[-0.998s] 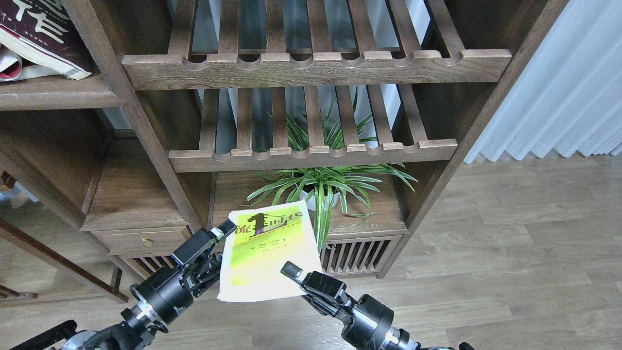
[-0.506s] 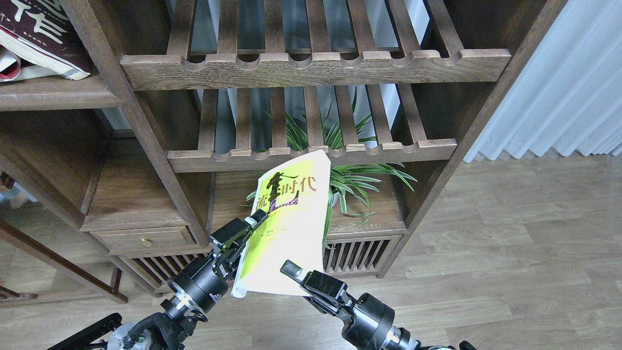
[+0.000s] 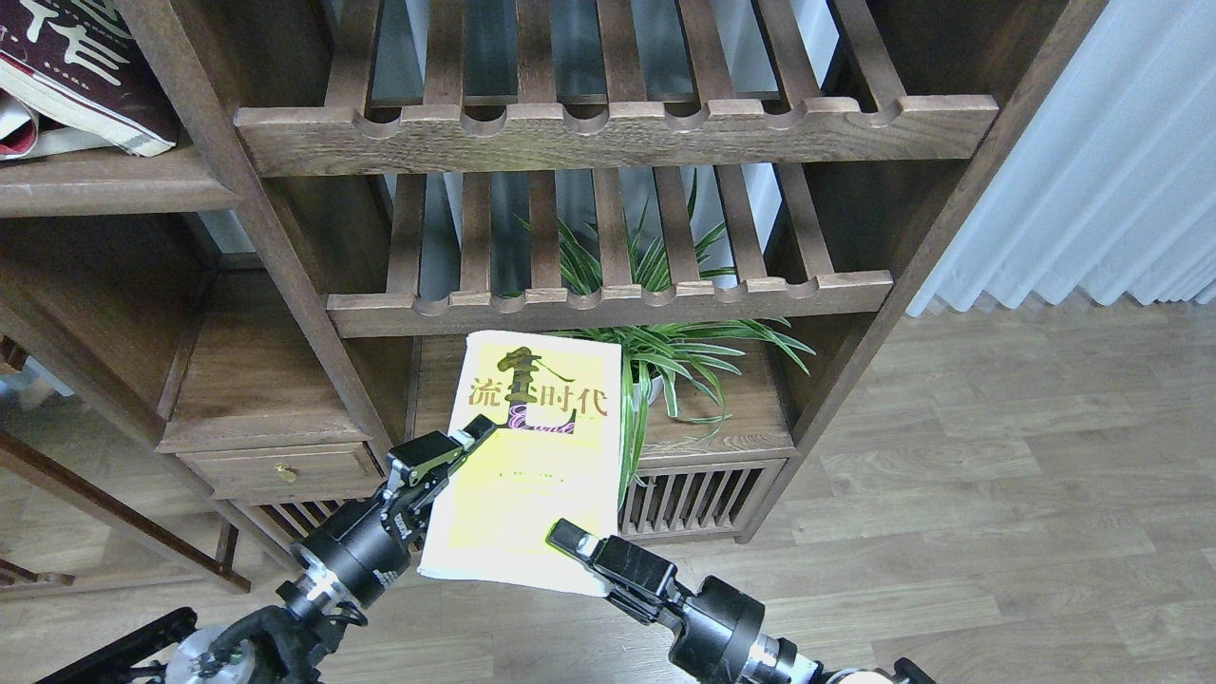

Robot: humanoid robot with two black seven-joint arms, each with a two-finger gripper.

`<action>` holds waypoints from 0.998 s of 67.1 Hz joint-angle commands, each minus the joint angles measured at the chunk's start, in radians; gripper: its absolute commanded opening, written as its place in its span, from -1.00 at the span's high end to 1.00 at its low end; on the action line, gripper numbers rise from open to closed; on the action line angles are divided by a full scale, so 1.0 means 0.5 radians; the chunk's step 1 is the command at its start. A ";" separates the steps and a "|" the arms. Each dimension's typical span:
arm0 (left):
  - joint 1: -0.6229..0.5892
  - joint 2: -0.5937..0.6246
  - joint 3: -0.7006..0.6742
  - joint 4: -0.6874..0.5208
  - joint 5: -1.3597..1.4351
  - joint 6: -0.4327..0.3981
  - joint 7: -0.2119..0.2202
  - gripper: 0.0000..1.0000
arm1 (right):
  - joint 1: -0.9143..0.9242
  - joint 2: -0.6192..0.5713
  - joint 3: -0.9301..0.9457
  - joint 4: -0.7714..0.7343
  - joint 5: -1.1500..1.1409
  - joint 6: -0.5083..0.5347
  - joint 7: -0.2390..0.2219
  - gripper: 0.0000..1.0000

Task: Organize books on shelf
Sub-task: 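Carry the yellow-green book with the left gripper toward the side shelf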

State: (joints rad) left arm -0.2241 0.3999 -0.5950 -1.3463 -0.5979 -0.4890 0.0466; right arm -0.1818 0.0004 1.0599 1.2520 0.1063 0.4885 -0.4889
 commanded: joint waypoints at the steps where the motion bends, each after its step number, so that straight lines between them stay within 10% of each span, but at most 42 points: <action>1: -0.003 0.191 -0.010 0.002 0.015 0.001 0.020 0.97 | 0.008 -0.001 0.034 -0.043 0.002 0.000 0.000 -0.99; 27: -0.003 1.179 -0.255 -0.124 0.018 0.001 0.428 0.97 | 0.103 -0.001 0.037 -0.267 -0.004 0.000 0.000 -0.99; 67: -0.300 1.906 -0.835 -0.201 0.018 0.001 0.551 0.97 | 0.173 -0.001 0.037 -0.313 0.002 0.000 0.000 -0.99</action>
State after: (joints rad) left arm -0.2939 1.3115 -0.9986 -1.4541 -0.5878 -0.4890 0.3118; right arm -0.1048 0.0000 1.0783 1.0956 0.1058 0.4888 -0.4888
